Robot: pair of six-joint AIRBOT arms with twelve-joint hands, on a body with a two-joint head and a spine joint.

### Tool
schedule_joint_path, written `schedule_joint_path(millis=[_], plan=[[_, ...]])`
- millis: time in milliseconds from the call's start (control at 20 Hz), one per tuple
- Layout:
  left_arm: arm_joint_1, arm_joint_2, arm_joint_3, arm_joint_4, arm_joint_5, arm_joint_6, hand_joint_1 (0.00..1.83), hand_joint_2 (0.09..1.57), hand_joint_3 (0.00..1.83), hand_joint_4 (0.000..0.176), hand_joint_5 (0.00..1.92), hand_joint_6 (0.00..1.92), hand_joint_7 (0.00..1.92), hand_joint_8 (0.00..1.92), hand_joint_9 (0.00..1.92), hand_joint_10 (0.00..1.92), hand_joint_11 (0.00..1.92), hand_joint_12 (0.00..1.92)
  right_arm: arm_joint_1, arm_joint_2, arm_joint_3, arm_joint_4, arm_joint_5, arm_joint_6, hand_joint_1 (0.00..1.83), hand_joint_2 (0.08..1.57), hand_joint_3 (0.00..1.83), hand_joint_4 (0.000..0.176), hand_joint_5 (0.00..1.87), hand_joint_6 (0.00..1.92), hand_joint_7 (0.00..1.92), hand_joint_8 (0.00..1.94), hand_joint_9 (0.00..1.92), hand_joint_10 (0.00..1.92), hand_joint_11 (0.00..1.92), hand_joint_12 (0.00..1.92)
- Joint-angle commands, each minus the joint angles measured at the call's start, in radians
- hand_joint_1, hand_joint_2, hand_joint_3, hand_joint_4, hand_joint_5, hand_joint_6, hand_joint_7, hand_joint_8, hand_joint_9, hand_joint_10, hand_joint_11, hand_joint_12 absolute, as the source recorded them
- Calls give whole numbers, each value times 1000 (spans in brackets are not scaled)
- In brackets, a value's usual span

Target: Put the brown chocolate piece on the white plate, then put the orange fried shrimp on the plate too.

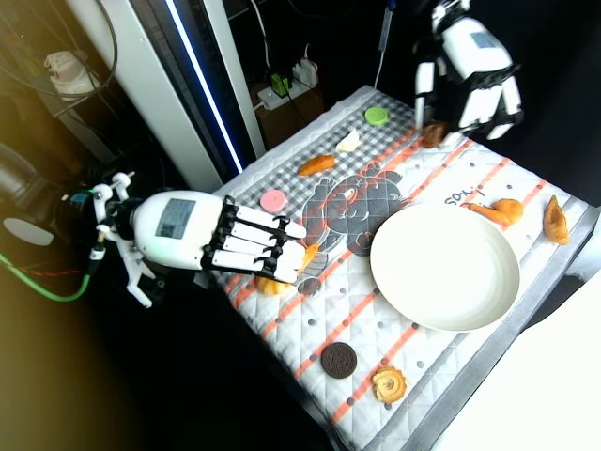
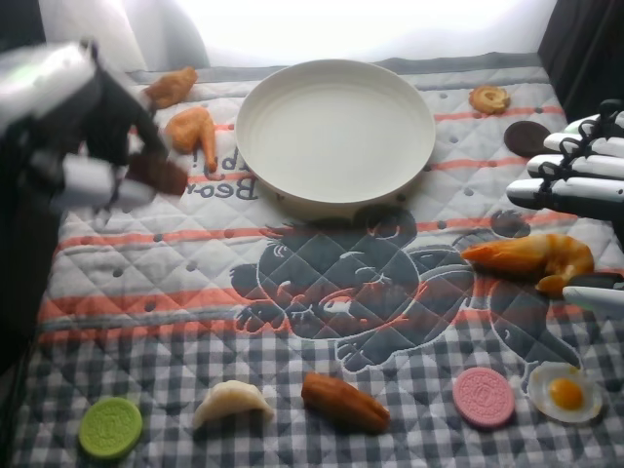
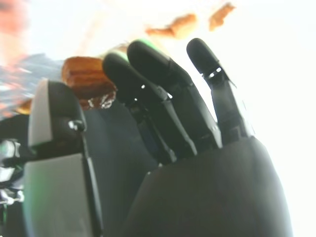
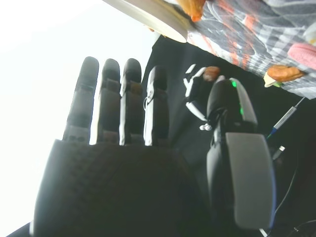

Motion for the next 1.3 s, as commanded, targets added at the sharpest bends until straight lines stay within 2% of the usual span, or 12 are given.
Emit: schedule_joint_path(millis=[0, 150, 200, 350, 400, 450, 500, 600, 750, 800, 950, 1250], plan=[[-37, -31, 17, 40, -39, -4, 1198, 1002, 0, 0, 1257, 494, 1088, 1316, 972, 1348, 370, 1004, 12, 9, 3, 19, 125, 1, 563, 1207, 0, 65, 417, 3, 390, 1, 264, 2, 0, 566], [-165, -153, 138, 40, 74, -4, 1187, 1007, 0, 0, 1245, 517, 1128, 958, 913, 1174, 388, 1037, 14, 7, 7, 19, 130, 1, 606, 1204, 0, 71, 422, 3, 394, 2, 265, 2, 0, 552], [-171, -190, 172, 17, 88, -4, 1161, 999, 0, 0, 1267, 485, 1151, 853, 898, 1252, 465, 1351, 15, 5, 9, 19, 132, 1, 605, 1203, 0, 85, 418, 1, 395, 2, 266, 2, 0, 556], [-193, -286, 276, -17, 147, -4, 1073, 1035, 0, 153, 1143, 701, 1090, 398, 816, 847, 380, 1357, 36, -15, 24, 16, 132, 1, 576, 1207, 0, 81, 406, 0, 386, 0, 250, 0, 0, 510], [-199, -304, 295, -23, 158, -4, 1073, 1035, 0, 153, 1143, 701, 1090, 398, 816, 847, 380, 1357, 39, -18, 27, 16, 132, 1, 576, 1207, 0, 81, 406, 0, 386, 0, 250, 0, 0, 510], [-207, -331, 329, -36, 183, -4, 983, 961, 0, 31, 931, 298, 1064, 174, 817, 571, 277, 1162, 46, -27, 33, 16, 132, 1, 621, 1213, 1, 93, 411, 3, 399, 4, 262, 4, 0, 512], [-210, -348, 350, -48, 195, -3, 932, 941, 0, 31, 866, 86, 1019, 97, 792, 460, 237, 1098, 50, -33, 39, 15, 132, 1, 618, 1213, 1, 97, 414, 3, 401, 4, 268, 6, 2, 516], [-212, -377, 391, -81, 213, -3, 719, 929, 0, 164, 422, 2, 552, 3, 498, 83, 21, 913, 60, -47, 50, 15, 129, 1, 669, 1227, 3, 90, 418, 3, 397, 2, 275, 5, 10, 519], [-201, -386, 405, -114, 219, -3, 753, 871, 0, 176, 200, 0, 317, 0, 333, 4, 0, 747, 78, -66, 63, 15, 107, 1, 686, 1226, 1, 80, 447, 4, 420, 3, 334, 7, 48, 609], [-190, -380, 393, -115, 208, -3, 859, 837, 0, 176, 117, 1, 192, 1, 213, 0, 0, 569, 83, -74, 69, 15, 95, 1, 763, 1217, 1, 35, 488, 0, 462, 0, 395, 1, 9, 813], [-141, -310, 283, -62, 111, -34, 703, 848, 2, 176, 54, 0, 132, 0, 149, 0, 0, 488, 102, -96, 90, 15, 44, 1, 728, 1188, 0, 36, 509, 0, 501, 0, 448, 1, 127, 683], [23, -100, 16, 178, -225, -386, 904, 786, 0, 166, 85, 10, 115, 4, 93, 8, 0, 227, 129, -146, 140, 19, -62, 1, 808, 1165, 0, 47, 558, 1, 545, 1, 499, 1, 183, 676]])
